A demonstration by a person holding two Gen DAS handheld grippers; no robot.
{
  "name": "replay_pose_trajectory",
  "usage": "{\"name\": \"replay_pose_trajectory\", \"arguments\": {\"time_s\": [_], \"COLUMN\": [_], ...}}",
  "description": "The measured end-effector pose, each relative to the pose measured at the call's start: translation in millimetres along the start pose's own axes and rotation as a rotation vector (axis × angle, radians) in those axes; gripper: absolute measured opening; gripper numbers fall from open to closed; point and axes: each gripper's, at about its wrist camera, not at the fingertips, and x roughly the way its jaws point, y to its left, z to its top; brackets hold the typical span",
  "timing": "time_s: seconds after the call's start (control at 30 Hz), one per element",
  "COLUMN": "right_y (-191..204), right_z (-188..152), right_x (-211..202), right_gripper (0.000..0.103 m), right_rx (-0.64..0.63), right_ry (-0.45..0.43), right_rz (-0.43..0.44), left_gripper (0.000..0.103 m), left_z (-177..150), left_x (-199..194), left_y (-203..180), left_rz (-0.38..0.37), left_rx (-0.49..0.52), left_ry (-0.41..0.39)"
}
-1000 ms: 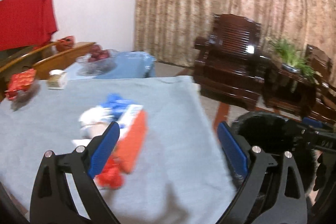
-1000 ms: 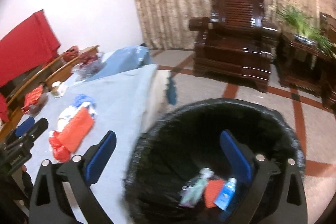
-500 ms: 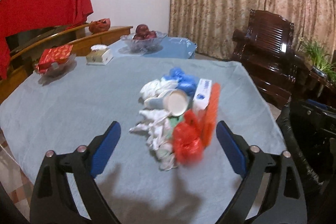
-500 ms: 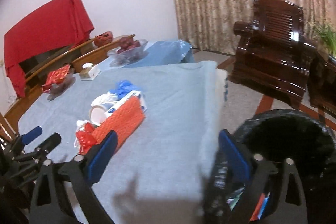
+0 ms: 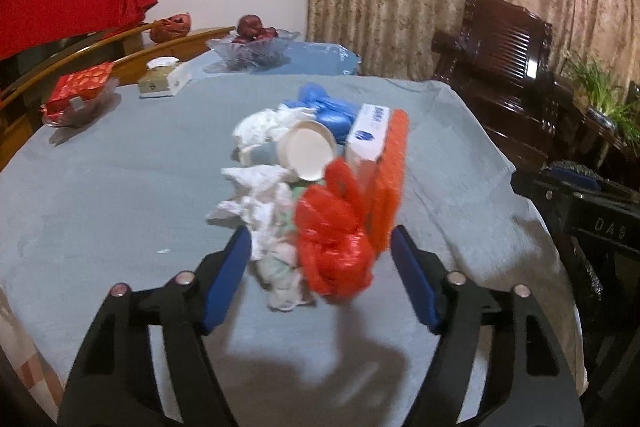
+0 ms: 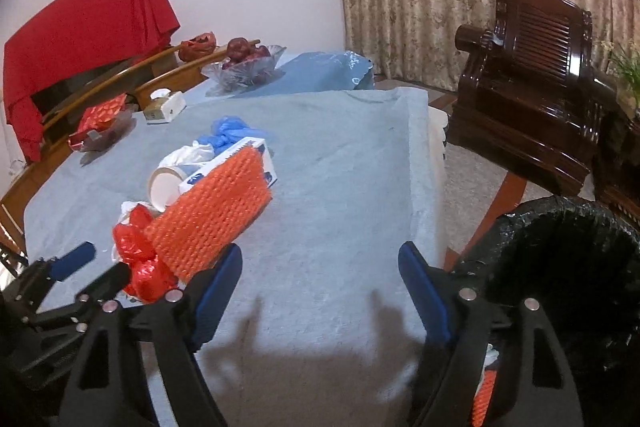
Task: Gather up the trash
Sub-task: 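Close the left tool on the red plastic bag, then lift the red bag with the left tool while the right tool grasps the orange mesh sleeve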
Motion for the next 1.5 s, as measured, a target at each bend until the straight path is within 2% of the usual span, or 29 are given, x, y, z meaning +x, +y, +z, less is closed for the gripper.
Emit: {"name": "replay_pose_trajectory", "arguments": {"time_s": [0.17, 0.27, 0.43, 0.67, 0.7, 1.13, 1.4, 1.5], "right_y": [-2.4, -1.3, 1.3, 11.1, 13.9, 85.0, 104.6, 103.0], "right_z": [1.4, 2.0, 1.7, 3.8, 4.5, 5.8, 1.0, -0.2], "right_x": [4.0, 5.1, 7.2, 4.2, 3.8, 23.2, 55.5, 63.8], "right_gripper": [0.075, 0.075, 0.074, 0.074, 0.074, 0.074, 0.069, 0.063], "right_rx": [0.000, -0.007, -0.012, -0.023, -0.025, -0.078, -0.093, -0.090], "right_ry": [0.005, 0.005, 0.009, -0.002, -0.005, 0.012, 0.062, 0.079], "right_rz": [0.011, 0.012, 0.018, 0.037, 0.042, 0.136, 0.092, 0.077], "left_gripper": [0.051, 0.037, 0.029, 0.025, 0.020, 0.019, 0.019, 0.019], "left_z": [-4.8, -7.5, -4.9, 6.1, 7.4, 21.2, 14.7, 12.2], "left_x": [20.6, 29.3, 25.3, -6.7, -9.9, -31.0, -25.3, -21.1], "left_y": [-10.2, -14.6, -14.5, -5.1, -3.1, 36.1, 52.4, 59.0], "left_rz": [0.008, 0.029, 0.037, 0.019, 0.016, 0.048, 0.053, 0.053], "left_rx": [0.007, 0.018, 0.012, -0.017, -0.023, -0.082, -0.098, -0.109], "left_ry": [0.040, 0.059, 0.043, -0.018, -0.023, -0.068, -0.042, -0.030]}}
